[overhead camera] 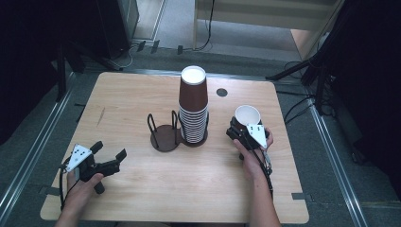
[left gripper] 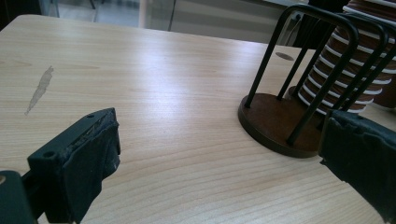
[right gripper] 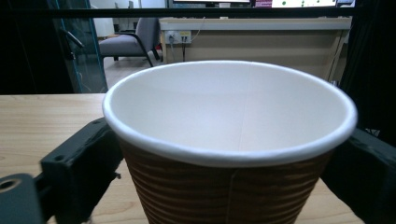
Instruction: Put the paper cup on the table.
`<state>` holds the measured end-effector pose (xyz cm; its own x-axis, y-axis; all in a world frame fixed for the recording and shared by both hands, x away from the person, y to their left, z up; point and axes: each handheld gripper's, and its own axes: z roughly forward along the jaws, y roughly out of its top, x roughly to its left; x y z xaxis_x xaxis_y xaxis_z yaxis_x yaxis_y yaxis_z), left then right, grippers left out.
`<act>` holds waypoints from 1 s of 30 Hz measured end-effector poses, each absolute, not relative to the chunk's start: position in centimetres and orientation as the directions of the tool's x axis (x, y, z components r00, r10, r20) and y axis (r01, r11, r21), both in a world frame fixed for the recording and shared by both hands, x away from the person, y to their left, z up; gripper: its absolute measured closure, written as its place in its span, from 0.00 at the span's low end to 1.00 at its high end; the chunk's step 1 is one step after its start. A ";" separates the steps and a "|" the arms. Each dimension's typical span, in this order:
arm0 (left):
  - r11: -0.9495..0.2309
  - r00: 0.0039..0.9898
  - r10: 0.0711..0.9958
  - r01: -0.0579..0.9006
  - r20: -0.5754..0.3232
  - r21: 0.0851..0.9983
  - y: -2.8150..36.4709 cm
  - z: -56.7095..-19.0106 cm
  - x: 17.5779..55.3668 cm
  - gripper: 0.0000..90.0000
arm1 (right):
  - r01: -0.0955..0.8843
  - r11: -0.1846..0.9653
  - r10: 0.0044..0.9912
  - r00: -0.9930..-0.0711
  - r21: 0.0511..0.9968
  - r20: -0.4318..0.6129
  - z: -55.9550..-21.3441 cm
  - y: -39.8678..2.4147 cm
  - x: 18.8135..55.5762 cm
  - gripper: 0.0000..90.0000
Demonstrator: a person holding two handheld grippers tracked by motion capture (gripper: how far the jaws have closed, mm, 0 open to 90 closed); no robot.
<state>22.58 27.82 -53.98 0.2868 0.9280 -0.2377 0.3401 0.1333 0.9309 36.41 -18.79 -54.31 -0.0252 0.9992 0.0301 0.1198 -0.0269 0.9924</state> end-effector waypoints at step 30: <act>0.136 0.259 0.938 0.342 -0.232 0.930 28.6 -54.0 22.5 0.00 | 0.055 -0.050 0.991 -0.121 0.997 0.056 -50.4 -20.1 30.5 0.00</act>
<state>22.50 28.57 -53.95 0.2592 0.9375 -0.2321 0.3417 0.1358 0.9299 30.49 -20.06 -50.39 -0.1208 0.9911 0.0564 0.0551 -0.0500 0.9972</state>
